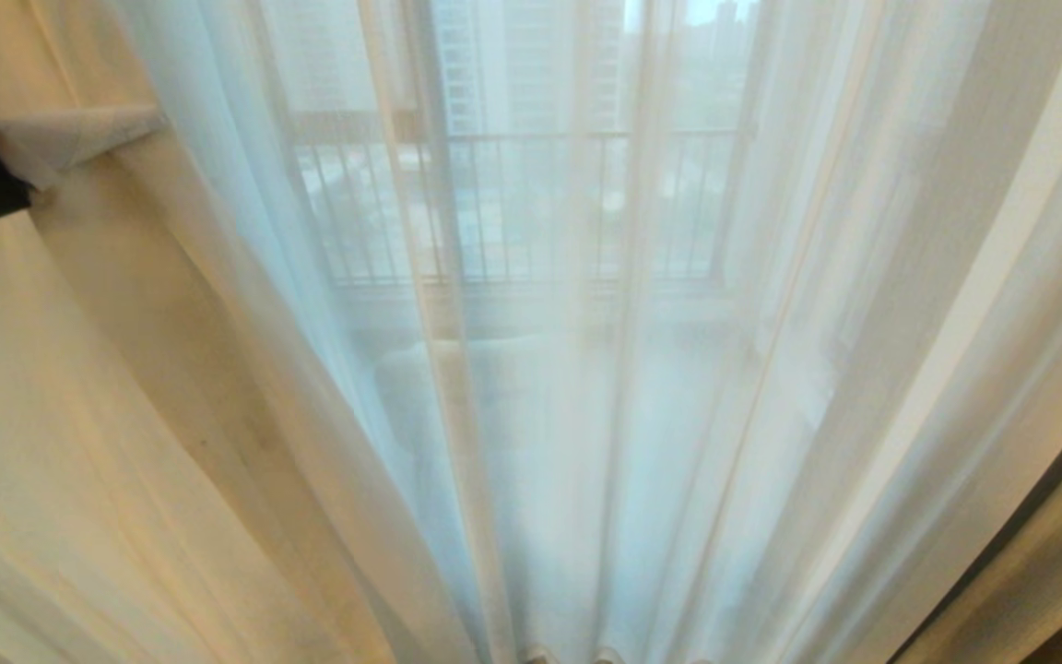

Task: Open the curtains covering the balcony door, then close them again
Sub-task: Close the inner curtains on both sides

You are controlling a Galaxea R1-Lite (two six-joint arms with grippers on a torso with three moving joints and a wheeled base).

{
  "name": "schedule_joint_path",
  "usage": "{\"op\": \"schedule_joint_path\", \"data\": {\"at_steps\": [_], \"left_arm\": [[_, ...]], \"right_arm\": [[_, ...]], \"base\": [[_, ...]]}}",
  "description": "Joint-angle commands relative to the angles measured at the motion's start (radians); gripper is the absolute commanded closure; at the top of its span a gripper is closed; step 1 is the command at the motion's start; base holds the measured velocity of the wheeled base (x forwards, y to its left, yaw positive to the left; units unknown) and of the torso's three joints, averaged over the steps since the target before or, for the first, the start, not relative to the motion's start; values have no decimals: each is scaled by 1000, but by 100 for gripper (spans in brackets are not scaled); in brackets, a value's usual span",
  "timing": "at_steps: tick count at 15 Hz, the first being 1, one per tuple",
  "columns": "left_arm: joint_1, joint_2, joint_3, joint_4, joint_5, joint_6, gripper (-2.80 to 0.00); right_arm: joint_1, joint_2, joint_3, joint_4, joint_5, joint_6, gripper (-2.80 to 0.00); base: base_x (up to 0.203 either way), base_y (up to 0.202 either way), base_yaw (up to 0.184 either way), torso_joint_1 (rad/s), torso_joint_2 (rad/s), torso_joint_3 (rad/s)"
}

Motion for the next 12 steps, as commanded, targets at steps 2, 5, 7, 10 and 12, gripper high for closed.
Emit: {"op": "schedule_joint_path", "data": {"at_steps": [2,5,7,10,12], "left_arm": [[-105,1,-29,-6,-3,-4,0],[-246,5,-49,-4,-2,-6,0],[-315,23,-49,-3,1,-6,0],[-329,64,-50,-5,7,9,0],[-322,89,-42,-2,18,18,0]], "right_arm": [[0,1,0,0,1,-1,0],[0,1,0,0,1,-1,0],[0,1,0,0,1,-1,0],[0,1,0,0,1,-1,0],[0,1,0,0,1,-1,0]], "base": [[0,0,0,0,0,0],[0,0,0,0,0,0],[0,0,0,0,0,0],[0,0,0,0,0,0],[0,0,0,0,0,0]]}}
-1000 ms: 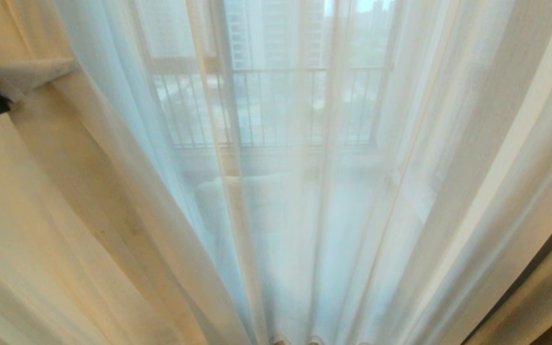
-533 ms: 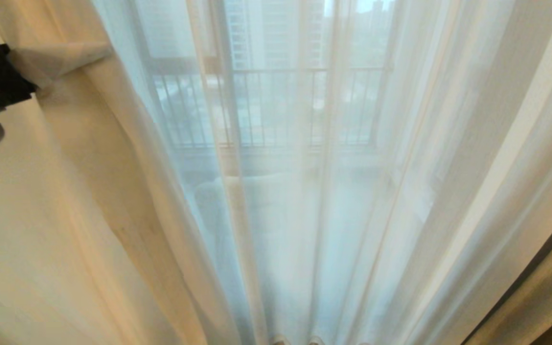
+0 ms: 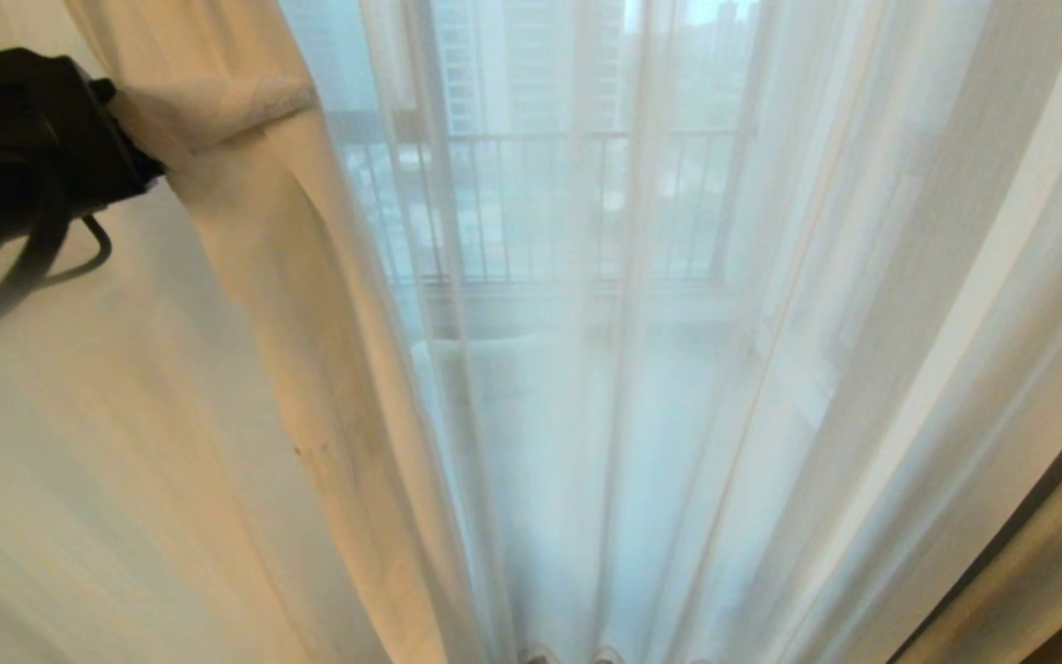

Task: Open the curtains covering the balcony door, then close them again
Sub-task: Close the inner curtains on both sides

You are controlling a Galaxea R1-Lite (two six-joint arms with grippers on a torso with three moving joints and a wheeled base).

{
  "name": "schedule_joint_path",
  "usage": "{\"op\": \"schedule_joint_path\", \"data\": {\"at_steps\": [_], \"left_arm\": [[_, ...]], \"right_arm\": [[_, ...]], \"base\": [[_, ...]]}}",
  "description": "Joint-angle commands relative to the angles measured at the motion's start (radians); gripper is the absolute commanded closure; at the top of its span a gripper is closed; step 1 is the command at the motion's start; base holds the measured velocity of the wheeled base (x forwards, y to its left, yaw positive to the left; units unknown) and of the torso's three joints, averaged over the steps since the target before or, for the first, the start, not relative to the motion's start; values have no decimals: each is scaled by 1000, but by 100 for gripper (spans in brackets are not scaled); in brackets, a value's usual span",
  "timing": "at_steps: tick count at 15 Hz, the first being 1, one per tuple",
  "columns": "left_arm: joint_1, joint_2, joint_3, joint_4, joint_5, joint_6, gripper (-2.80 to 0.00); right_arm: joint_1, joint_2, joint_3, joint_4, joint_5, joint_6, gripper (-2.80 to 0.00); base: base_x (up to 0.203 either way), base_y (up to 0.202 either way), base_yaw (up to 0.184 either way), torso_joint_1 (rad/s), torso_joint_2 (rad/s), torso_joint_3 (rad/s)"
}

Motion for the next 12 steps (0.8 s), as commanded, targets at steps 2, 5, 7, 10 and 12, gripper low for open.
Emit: {"op": "schedule_joint_path", "data": {"at_steps": [2,5,7,10,12], "left_arm": [[10,62,10,-1,28,4,0],[45,99,18,-3,39,9,0],[66,106,19,-3,39,9,0],[69,112,19,-3,39,11,0],[74,110,31,-4,40,17,0]], "right_arm": [[0,1,0,0,1,-1,0],[0,1,0,0,1,-1,0],[0,1,0,0,1,-1,0],[0,1,0,0,1,-1,0],[0,1,0,0,1,-1,0]], "base": [[0,0,0,0,0,0],[0,0,0,0,0,0],[0,0,0,0,0,0],[0,0,0,0,0,0],[0,0,0,0,0,0]]}}
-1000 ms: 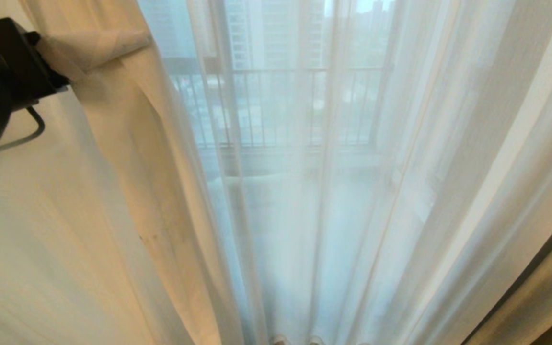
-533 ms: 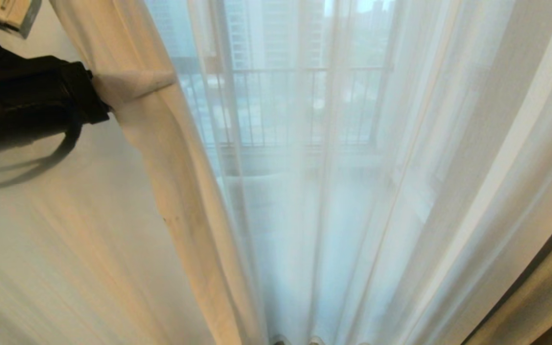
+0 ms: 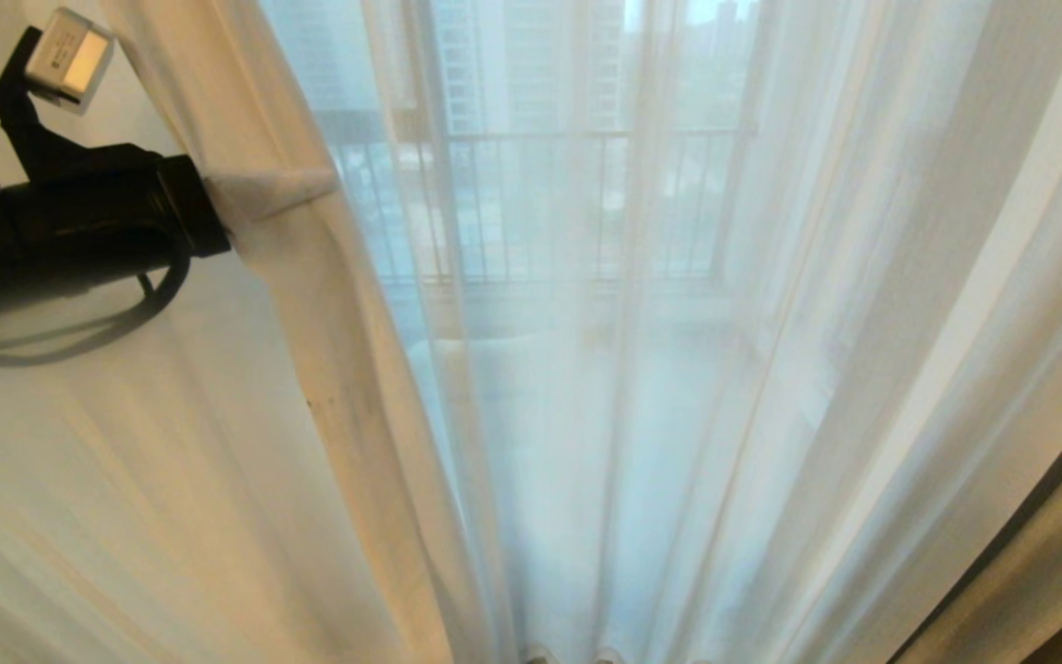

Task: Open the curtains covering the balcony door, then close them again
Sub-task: Close the inner curtains on both sides

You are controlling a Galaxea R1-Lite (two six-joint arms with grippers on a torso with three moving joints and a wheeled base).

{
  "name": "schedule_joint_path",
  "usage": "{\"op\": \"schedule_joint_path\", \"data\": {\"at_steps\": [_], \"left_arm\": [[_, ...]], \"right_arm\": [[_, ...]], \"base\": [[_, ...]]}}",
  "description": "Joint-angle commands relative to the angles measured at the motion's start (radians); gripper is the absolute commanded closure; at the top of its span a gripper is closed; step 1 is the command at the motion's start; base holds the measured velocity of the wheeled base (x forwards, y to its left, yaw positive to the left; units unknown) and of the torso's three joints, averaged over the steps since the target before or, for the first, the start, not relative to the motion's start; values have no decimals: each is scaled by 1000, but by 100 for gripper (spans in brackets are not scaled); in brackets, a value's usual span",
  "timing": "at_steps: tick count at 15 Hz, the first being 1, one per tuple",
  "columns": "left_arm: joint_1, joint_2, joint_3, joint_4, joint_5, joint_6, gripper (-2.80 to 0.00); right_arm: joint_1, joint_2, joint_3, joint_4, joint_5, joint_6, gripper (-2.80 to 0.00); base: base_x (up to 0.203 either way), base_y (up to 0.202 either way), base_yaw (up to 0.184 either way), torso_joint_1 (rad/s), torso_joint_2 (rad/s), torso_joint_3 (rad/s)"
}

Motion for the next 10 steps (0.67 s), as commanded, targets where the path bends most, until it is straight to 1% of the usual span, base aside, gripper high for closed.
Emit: {"op": "schedule_joint_path", "data": {"at_steps": [1,4,10], "left_arm": [[6,0,7,-1,-2,15,0],[12,-25,21,0,10,11,0],[92,-173,117,1,12,4,0]], "right_arm": [[0,1,0,0,1,-1,0],[0,1,0,0,1,-1,0],[0,1,0,0,1,-1,0]], "base": [[0,0,0,0,0,0],[0,0,0,0,0,0],[0,0,0,0,0,0]]}}
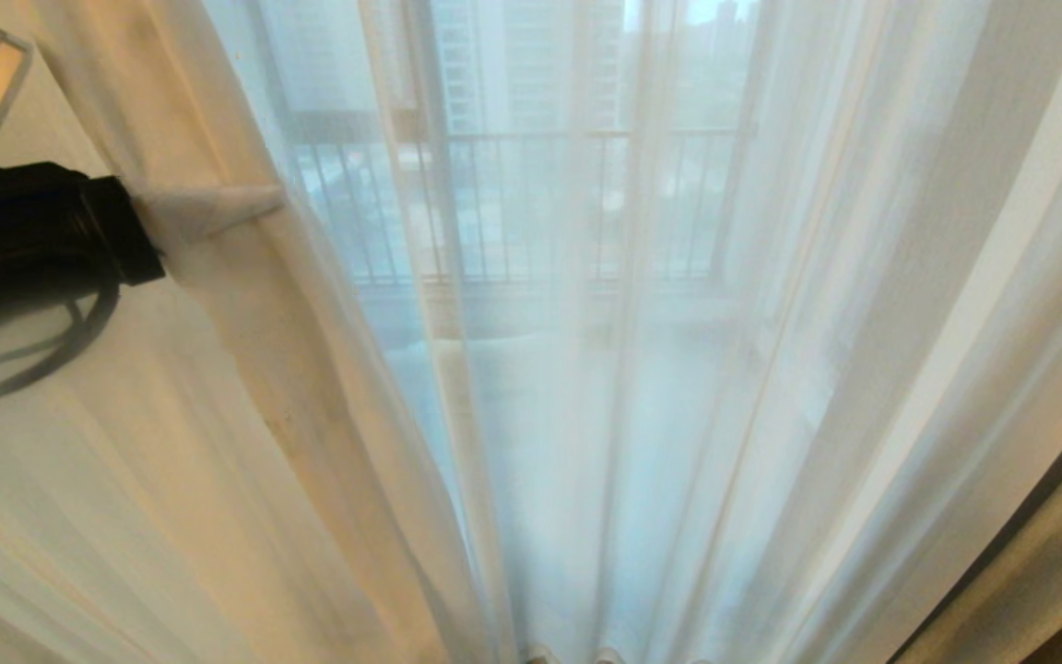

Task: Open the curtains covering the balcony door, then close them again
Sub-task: Close the inner curtains on both sides

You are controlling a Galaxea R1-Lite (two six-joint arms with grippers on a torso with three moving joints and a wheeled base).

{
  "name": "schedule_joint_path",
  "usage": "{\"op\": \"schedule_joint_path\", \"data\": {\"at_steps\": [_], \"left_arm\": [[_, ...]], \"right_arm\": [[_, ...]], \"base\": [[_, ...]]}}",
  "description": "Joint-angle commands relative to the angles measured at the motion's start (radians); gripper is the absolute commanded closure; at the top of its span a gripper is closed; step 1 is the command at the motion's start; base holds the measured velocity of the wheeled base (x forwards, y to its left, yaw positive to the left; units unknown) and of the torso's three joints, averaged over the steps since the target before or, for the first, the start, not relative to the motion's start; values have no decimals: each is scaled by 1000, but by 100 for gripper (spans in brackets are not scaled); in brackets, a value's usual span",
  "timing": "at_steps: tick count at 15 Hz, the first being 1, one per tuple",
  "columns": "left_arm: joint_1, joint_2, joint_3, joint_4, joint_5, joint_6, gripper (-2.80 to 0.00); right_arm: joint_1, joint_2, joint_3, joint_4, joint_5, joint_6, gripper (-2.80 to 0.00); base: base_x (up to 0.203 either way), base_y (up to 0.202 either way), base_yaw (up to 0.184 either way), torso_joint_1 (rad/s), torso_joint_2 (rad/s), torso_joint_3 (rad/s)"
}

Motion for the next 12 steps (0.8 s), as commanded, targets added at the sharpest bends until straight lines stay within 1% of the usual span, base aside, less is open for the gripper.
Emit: {"op": "schedule_joint_path", "data": {"at_steps": [1,3,7,9,10,12], "left_arm": [[16,-60,30,-4,-2,-3,0],[37,-77,39,-1,-5,-6,0],[48,-83,35,-5,-2,-6,0],[69,-81,35,-7,-5,-6,0],[71,-81,34,-2,-5,-6,-280],[74,-81,34,-1,-4,-6,-280]], "right_arm": [[0,1,0,0,1,-1,0],[0,1,0,0,1,-1,0],[0,1,0,0,1,-1,0],[0,1,0,0,1,-1,0],[0,1,0,0,1,-1,0],[0,1,0,0,1,-1,0]], "base": [[0,0,0,0,0,0],[0,0,0,0,0,0],[0,0,0,0,0,0],[0,0,0,0,0,0],[0,0,0,0,0,0],[0,0,0,0,0,0]]}}
